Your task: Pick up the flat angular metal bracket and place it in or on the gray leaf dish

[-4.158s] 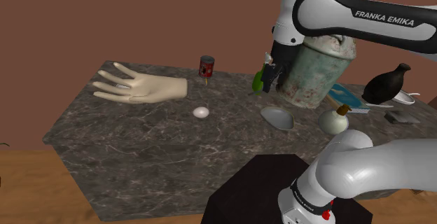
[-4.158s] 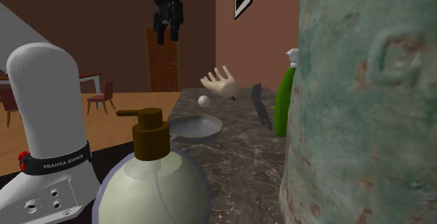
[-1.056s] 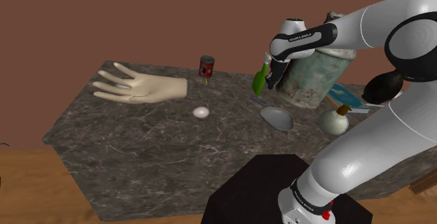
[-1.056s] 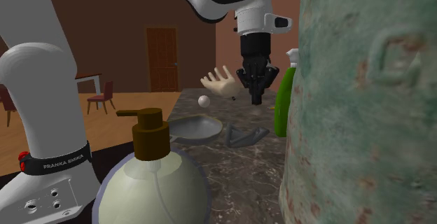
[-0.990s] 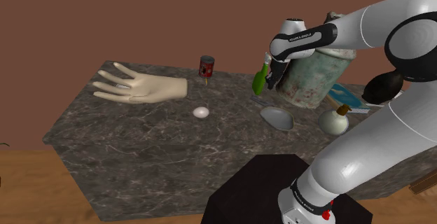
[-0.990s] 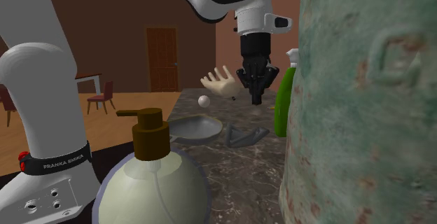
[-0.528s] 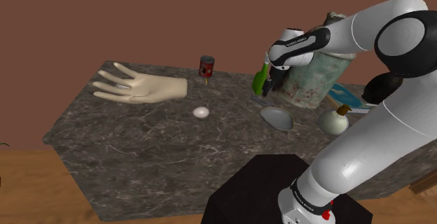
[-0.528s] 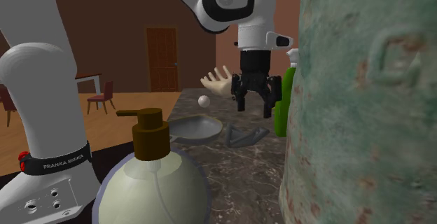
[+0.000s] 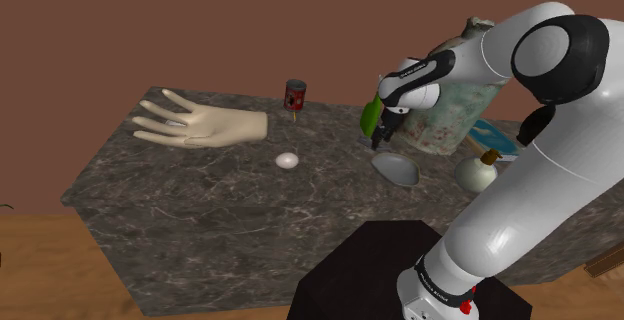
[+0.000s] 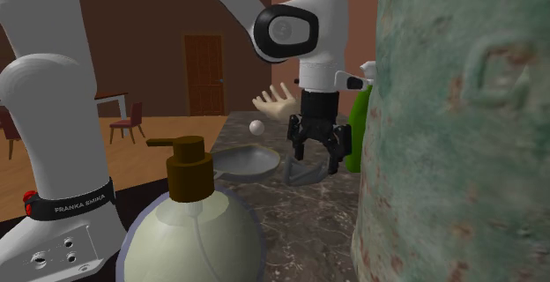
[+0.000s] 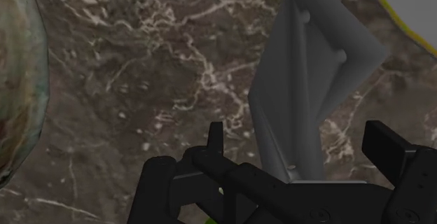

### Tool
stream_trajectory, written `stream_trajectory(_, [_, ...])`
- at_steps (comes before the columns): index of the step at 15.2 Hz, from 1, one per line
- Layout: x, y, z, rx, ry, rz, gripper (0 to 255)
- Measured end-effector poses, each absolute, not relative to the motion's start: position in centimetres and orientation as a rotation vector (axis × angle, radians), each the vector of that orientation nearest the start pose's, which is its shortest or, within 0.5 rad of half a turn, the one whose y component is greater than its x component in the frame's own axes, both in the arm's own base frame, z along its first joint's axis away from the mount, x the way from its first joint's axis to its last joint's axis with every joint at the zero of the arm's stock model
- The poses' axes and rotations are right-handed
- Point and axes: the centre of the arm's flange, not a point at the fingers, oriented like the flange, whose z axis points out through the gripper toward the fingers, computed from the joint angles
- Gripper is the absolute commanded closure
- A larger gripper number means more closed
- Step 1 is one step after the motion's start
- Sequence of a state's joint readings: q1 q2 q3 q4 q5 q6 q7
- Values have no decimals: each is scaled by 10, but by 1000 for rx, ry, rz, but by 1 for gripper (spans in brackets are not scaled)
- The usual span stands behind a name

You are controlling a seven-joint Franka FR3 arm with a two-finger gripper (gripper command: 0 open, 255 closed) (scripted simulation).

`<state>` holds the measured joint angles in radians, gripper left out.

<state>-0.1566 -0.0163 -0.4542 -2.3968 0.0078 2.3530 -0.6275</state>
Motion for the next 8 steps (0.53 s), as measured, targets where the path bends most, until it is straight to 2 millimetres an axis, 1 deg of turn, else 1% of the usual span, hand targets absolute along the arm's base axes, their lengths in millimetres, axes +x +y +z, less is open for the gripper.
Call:
stream_trajectory(1, [398, -278, 312, -3114, -18, 26, 0])
stream_trajectory(3, [398, -278, 307, -3114, -18, 26, 0])
stream_trajectory(8, [398, -278, 304, -3114, -18, 25, 0])
